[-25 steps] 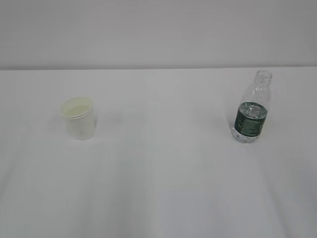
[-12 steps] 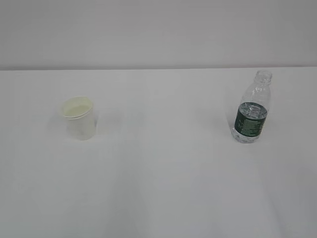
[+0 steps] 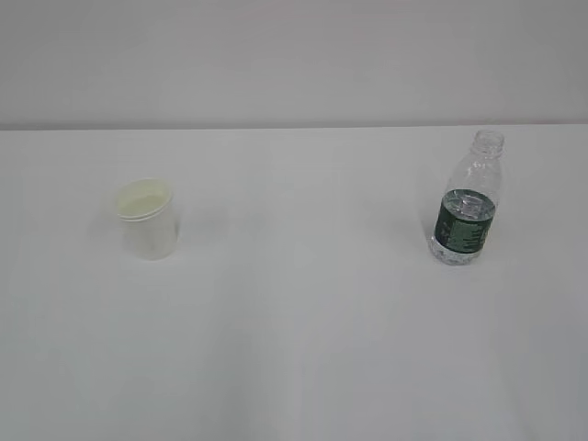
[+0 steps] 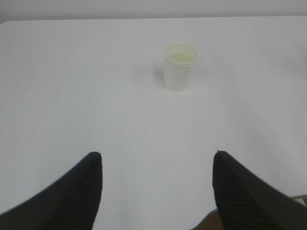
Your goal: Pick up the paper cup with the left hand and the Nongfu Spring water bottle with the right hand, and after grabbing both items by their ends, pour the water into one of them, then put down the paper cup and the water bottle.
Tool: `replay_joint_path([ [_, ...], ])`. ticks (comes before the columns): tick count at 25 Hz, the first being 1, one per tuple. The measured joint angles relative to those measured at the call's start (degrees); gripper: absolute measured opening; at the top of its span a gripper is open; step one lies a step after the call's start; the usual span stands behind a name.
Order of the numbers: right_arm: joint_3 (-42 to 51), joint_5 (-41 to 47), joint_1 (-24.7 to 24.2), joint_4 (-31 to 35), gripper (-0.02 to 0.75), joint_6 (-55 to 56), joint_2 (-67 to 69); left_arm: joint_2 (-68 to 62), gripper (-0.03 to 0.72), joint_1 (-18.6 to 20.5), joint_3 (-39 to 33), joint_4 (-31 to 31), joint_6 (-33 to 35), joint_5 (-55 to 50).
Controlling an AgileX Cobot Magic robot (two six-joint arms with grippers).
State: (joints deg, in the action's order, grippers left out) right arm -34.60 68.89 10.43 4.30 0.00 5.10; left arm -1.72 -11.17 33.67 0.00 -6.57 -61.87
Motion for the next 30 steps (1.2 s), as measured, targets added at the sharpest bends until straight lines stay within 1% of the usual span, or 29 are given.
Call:
replay_joint_path([
  [3,-0.1,1.5,0.0,-0.2,0.588,0.0,-2.0,1.5,0.513,0.0,0.0,0.4,0.0,-0.4],
  [5,-0.3,1.9,0.0,-1.6,0.588,0.0,-3.3,1.5,0.512,0.0,0.0,0.6,0.0,-0.5],
  [9,-0.3,3.2,0.0,-8.3,0.588,0.0,-5.8,1.5,0.503,0.0,0.0,1.0,0.0,-0.5],
  [12,-0.2,3.3,0.0,-11.3,0.588,0.0,-6.1,1.5,0.503,0.0,-0.7,2.0,0.0,-0.5],
  [15,1.8,3.3,0.0,-11.9,0.588,0.7,-6.1,1.5,0.497,0.0,-2.2,2.3,0.0,-0.5],
  [18,3.4,2.2,0.0,-12.2,0.588,2.0,-6.1,1.5,0.494,0.0,-2.2,2.8,0.0,-0.4],
  [24,5.4,-1.5,0.0,-12.3,0.588,3.7,-6.1,1.5,0.488,0.0,-2.5,6.1,0.1,-1.9],
  [30,5.9,-2.6,0.0,-12.4,0.588,4.4,-6.1,1.5,0.486,0.0,-2.9,6.2,0.1,-1.9],
])
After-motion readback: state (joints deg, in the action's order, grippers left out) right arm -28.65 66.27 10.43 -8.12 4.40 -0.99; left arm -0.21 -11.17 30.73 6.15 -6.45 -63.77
